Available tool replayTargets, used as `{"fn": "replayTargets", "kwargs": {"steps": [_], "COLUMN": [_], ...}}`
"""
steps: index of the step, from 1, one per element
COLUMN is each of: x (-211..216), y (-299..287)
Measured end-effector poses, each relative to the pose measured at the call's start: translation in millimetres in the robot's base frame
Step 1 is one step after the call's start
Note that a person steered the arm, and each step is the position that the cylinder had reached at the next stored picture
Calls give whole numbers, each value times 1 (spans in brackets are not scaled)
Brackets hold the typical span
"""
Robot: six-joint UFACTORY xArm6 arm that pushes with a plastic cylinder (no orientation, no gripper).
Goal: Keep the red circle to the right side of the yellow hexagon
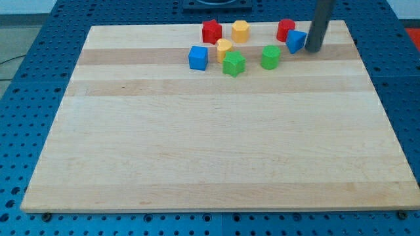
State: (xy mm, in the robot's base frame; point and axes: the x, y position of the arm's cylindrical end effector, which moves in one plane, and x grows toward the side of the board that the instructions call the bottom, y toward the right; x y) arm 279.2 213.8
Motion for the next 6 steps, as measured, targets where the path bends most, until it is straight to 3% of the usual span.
{"fn": "replayTargets", "kwargs": {"steps": [1, 3, 5, 6], "x": [-21, -24, -46, -60], "y": [11, -31, 32, 20]}}
